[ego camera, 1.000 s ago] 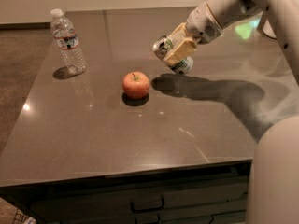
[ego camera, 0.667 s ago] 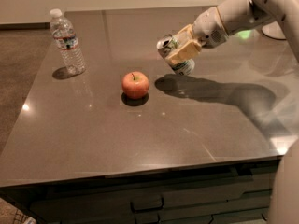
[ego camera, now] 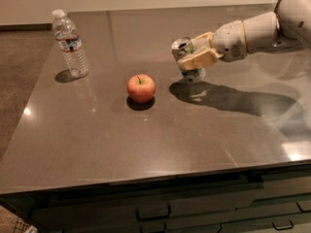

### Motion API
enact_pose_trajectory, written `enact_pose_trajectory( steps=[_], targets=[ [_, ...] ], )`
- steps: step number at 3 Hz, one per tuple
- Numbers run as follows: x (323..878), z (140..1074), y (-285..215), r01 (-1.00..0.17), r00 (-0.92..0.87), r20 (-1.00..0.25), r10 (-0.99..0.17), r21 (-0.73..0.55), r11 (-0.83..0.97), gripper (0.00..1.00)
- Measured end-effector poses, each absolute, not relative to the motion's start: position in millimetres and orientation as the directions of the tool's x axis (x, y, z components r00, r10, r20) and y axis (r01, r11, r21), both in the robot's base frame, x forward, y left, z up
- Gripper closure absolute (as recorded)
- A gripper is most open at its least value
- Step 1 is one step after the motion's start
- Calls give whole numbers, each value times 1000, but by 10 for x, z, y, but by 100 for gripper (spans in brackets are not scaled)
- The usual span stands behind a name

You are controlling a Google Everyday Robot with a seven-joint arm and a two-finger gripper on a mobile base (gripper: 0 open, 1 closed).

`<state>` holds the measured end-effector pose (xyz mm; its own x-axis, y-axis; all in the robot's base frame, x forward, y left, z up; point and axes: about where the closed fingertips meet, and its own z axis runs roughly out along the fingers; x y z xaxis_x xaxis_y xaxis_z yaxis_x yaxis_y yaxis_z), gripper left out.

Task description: Place 7up can upright

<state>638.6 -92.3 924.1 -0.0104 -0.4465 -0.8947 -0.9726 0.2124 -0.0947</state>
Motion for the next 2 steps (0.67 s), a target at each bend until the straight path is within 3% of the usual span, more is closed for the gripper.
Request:
enact_pose_trajectory(
  steps=[2],
  targets=[
    [6306, 9163, -1102, -956, -54, -957, -285, -32, 292, 100]
  ],
)
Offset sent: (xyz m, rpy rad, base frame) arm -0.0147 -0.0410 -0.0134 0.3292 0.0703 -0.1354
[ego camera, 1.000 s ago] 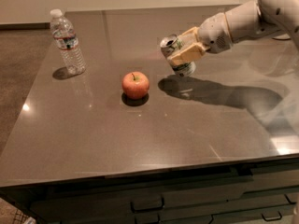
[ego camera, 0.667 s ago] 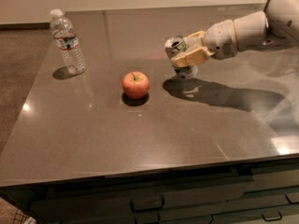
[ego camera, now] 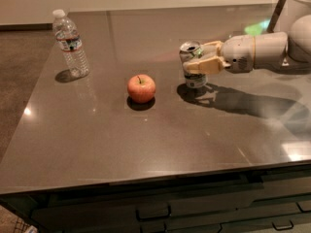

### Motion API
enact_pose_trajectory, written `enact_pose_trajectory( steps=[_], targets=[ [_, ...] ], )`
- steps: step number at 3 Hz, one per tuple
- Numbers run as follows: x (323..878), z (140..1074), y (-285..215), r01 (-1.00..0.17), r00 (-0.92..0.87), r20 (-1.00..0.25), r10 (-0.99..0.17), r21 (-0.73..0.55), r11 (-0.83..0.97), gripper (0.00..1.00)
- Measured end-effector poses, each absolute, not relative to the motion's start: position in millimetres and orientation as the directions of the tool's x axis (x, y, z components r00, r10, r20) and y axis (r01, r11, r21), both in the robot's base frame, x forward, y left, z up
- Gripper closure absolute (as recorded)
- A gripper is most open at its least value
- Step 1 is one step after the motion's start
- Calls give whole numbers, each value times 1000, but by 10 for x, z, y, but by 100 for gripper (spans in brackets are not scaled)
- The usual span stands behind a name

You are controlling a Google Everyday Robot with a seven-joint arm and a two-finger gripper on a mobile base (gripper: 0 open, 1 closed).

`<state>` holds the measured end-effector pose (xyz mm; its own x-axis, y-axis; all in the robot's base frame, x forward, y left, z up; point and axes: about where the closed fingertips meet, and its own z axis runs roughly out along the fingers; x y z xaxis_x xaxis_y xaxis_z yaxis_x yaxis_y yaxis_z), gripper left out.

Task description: Place 7up can upright

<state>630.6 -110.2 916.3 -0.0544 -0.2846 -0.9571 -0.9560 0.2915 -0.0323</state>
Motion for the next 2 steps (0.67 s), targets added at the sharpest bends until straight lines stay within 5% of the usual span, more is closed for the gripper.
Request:
enact_pose_trajectory(
  steps=[2],
  targets=[
    [6265, 9120, -1222, -940, -132, -988, -85, 97, 327, 100]
  ],
)
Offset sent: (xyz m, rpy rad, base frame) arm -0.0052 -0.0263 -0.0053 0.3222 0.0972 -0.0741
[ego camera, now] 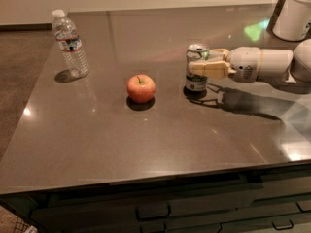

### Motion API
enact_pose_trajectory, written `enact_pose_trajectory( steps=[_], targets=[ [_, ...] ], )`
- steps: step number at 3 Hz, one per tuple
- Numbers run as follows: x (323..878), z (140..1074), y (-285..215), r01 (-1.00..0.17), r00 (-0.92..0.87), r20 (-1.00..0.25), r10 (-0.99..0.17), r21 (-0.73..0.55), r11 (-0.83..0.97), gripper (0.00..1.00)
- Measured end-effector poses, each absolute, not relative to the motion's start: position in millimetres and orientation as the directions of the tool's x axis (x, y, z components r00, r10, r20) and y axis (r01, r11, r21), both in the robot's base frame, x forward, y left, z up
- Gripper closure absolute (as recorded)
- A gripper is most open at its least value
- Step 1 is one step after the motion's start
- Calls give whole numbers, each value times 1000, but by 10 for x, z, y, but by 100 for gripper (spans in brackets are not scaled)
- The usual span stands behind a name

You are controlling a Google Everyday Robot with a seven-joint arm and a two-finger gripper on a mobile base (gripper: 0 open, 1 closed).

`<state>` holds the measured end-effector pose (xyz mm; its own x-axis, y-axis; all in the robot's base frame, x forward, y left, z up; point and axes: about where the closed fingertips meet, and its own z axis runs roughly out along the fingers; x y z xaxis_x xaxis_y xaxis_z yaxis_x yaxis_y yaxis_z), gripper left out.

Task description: Place 7up can upright

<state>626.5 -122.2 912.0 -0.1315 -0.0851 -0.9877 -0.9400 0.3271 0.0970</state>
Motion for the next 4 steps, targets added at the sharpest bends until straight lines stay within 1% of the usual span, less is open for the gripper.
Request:
enact_pose_trajectory(
  steps=[1, 2, 3, 4],
  targets=[
    [6245, 9113, -1257, -947, -111, -994, -13, 102, 305, 83],
    [6218, 9086, -1264, -956, -68, -998, 19, 70, 284, 60],
    [6186, 9072, -1254, -962, -28, -999, 28, 34, 270, 36],
    [6186, 9077, -1224, -964, -26, -999, 27, 33, 265, 14]
  ],
)
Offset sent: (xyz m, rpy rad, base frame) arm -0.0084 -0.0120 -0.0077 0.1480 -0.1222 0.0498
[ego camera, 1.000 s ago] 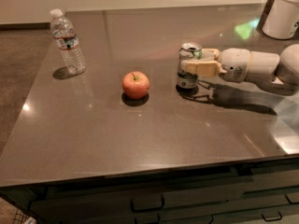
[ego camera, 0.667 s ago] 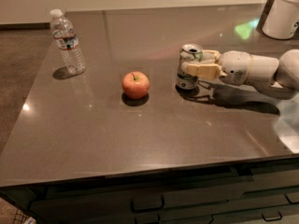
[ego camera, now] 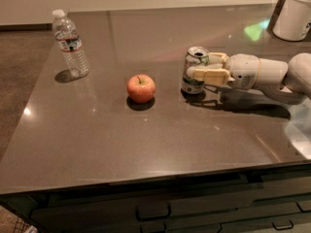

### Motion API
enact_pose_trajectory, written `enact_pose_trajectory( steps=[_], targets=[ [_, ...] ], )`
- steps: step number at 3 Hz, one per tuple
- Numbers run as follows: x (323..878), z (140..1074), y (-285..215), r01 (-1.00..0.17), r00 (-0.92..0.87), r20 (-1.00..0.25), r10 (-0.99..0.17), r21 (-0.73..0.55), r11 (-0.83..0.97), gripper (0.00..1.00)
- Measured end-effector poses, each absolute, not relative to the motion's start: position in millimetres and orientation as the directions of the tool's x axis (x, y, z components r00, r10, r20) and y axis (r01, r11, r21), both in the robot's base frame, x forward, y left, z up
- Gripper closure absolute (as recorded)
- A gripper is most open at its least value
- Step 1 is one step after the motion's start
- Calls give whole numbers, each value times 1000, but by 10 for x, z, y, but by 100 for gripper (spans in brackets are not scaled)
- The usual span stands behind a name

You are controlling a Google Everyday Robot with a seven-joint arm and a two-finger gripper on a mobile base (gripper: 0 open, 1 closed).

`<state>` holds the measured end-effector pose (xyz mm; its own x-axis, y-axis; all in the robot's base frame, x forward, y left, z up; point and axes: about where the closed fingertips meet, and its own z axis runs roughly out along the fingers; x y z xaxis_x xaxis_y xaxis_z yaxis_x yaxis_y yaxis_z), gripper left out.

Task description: Place 7up can upright

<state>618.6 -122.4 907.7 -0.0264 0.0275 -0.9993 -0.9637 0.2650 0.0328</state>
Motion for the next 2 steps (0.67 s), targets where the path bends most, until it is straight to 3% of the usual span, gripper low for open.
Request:
enact_pose_trajectory(
  steps=[1, 2],
  targets=[
    [6186, 9083, -1195, -965, -26, -999, 28, 32, 260, 0],
    [6186, 9083, -1194, -965, -26, -999, 28, 32, 260, 0]
  ],
)
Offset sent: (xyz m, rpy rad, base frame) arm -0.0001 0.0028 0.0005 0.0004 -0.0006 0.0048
